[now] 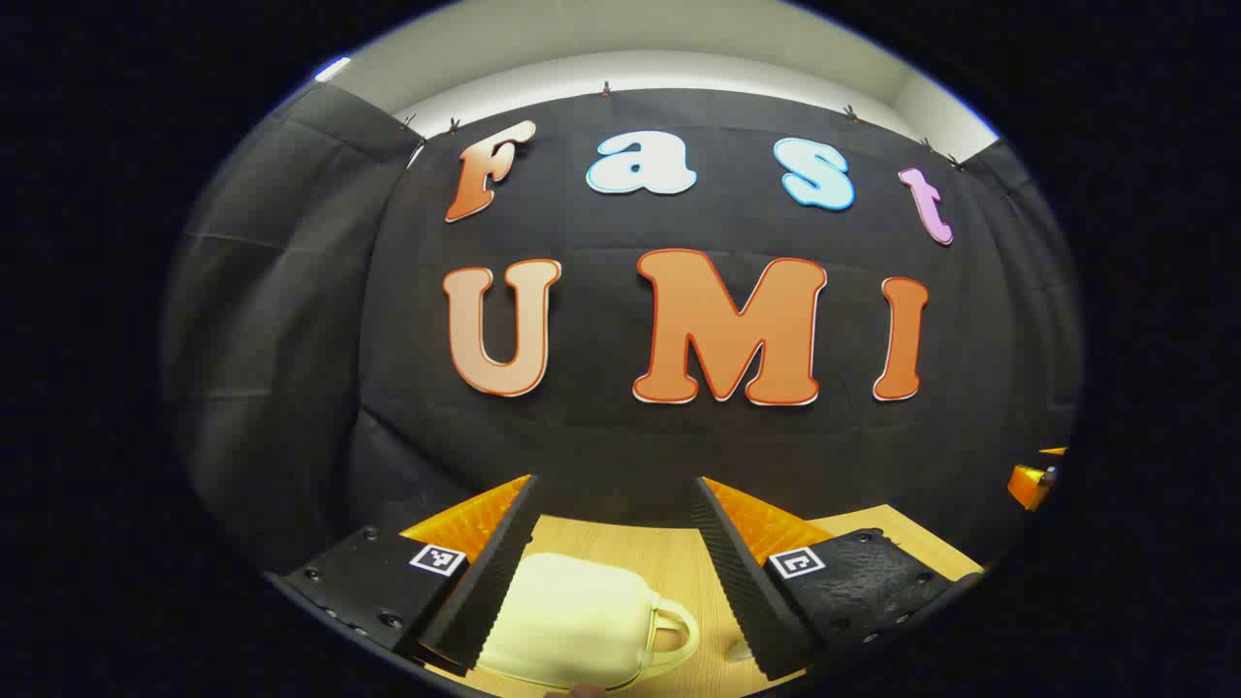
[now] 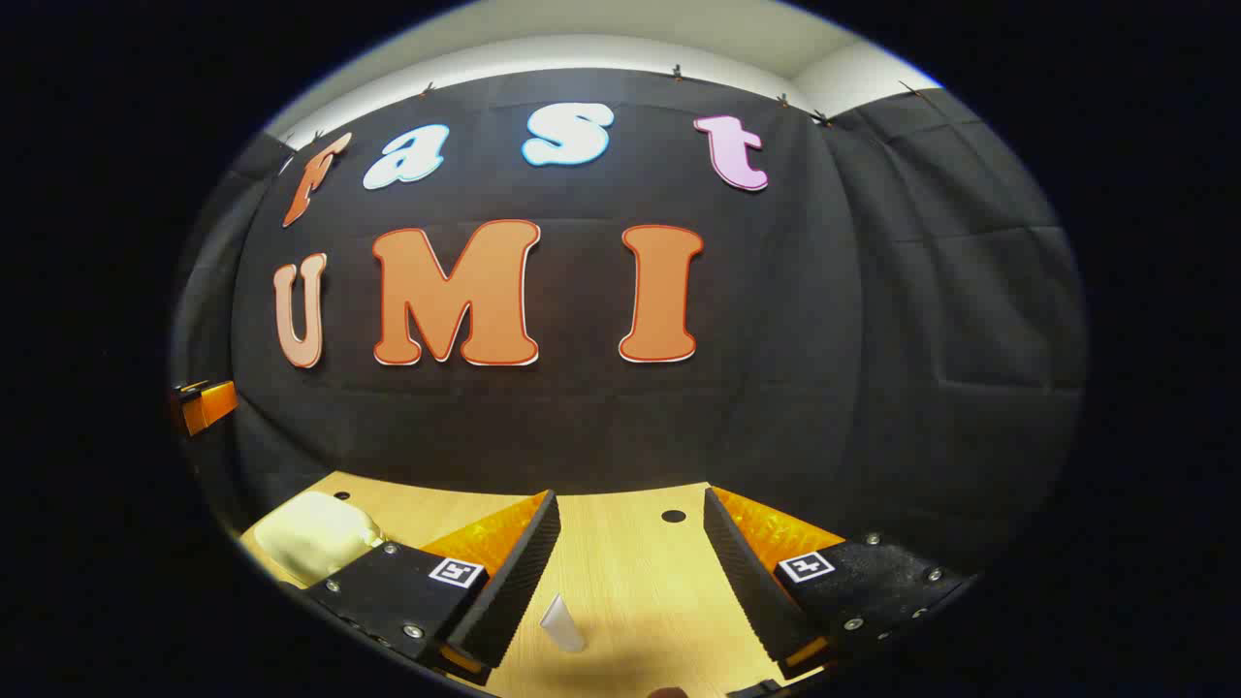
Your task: First open the suitcase, pack the skin care products into it, and then close the suitcase.
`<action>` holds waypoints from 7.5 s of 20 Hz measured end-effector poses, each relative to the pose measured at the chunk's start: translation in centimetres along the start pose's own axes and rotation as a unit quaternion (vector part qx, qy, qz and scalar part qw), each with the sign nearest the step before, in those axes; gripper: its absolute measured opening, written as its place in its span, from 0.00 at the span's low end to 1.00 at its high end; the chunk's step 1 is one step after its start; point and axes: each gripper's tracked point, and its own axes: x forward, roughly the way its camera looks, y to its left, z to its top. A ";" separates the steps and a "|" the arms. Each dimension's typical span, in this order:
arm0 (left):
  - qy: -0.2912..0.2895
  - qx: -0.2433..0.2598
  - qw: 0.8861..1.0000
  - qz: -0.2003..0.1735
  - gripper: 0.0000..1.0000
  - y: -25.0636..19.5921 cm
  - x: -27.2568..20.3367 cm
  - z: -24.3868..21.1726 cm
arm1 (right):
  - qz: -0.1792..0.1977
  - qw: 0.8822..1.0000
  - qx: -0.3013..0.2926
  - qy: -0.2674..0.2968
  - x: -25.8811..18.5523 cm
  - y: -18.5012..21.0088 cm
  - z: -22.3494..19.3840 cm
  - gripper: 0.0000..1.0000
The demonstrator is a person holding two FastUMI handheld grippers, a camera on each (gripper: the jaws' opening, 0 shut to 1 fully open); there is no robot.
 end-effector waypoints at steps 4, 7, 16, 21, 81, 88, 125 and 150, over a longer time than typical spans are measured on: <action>0.001 -0.001 1.000 -0.004 0.98 -0.5 0.1 -2.0 | 0.023 1.000 -0.008 0.000 0.4 2.0 -1.0 0.95; 0.014 0.009 1.000 -0.008 0.98 -0.6 -0.5 -3.6 | 0.044 0.999 -0.004 0.019 0.2 4.3 -2.6 0.95; 0.015 0.042 0.999 -0.019 0.98 0.2 -1.6 -4.0 | 0.063 0.998 -0.010 0.019 -0.9 6.8 -2.6 0.95; 0.003 0.056 0.998 -0.024 0.98 -0.3 -1.4 -3.5 | 0.064 0.998 -0.010 0.021 -0.9 7.1 -2.6 0.95; 0.279 0.098 0.935 -0.195 0.05 -7.0 4.8 -21.6 | 0.033 0.997 0.046 0.054 3.8 10.9 -0.8 0.95; 0.284 0.024 0.945 -0.162 0.04 -3.0 6.0 -22.0 | 0.025 0.999 0.021 0.036 2.3 16.2 1.1 0.95; 0.071 0.054 0.990 0.112 0.98 -12.6 4.3 -2.3 | 0.000 0.998 -0.007 0.061 2.7 12.6 -2.7 0.95; 0.113 0.077 0.975 -0.176 1.00 -54.3 -9.3 -20.5 | 0.028 0.990 -0.035 0.136 4.6 1.9 -11.6 0.95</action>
